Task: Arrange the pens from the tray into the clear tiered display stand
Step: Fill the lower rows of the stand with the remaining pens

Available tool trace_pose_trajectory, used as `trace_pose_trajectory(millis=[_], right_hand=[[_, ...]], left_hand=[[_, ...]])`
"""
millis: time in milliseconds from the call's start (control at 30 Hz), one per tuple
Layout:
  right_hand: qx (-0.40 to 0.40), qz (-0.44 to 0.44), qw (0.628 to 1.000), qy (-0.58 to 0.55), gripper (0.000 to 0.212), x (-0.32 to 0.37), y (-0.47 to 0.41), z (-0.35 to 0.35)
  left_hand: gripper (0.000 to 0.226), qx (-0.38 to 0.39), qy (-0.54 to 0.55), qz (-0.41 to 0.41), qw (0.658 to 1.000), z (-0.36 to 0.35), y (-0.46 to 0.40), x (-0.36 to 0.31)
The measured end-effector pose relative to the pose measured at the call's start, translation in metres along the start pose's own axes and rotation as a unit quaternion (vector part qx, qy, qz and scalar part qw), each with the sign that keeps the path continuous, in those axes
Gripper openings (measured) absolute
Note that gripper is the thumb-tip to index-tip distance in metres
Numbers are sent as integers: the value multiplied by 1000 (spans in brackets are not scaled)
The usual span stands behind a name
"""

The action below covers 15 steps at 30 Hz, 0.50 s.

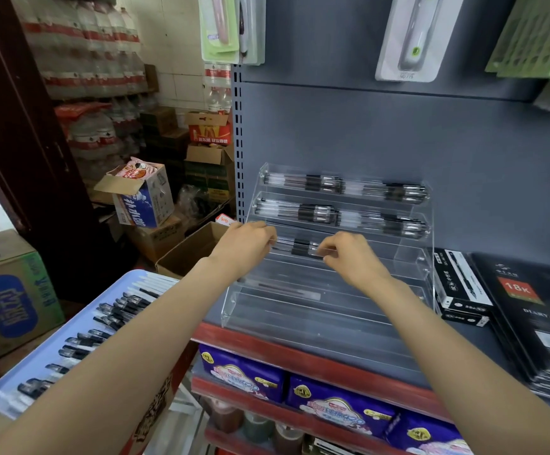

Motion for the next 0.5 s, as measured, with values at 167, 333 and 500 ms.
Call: trace_pose_trajectory(millis=[167, 333, 500], right_hand=[[-23, 8, 1000, 3, 19, 7, 1, -1], [-70, 21, 996, -58, 24, 36, 3, -3], [-70, 44, 989, -123, 22, 99, -1, -24]], left_hand=[[28, -27, 19, 3, 999, 3, 4, 1], [26, -144, 45, 25, 988, 18, 21, 9], [19, -176, 81, 67, 979, 30, 55, 53]])
Point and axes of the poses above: each hand's wrist, its own y-axis away from the middle knuckle, its own z-axis out of the back of the hand, x = y × z, the point moved 2 cm from there along -y, towards the middle knuckle, and after that the axes turned 11 degrees about -x, right-handed, at the moved point
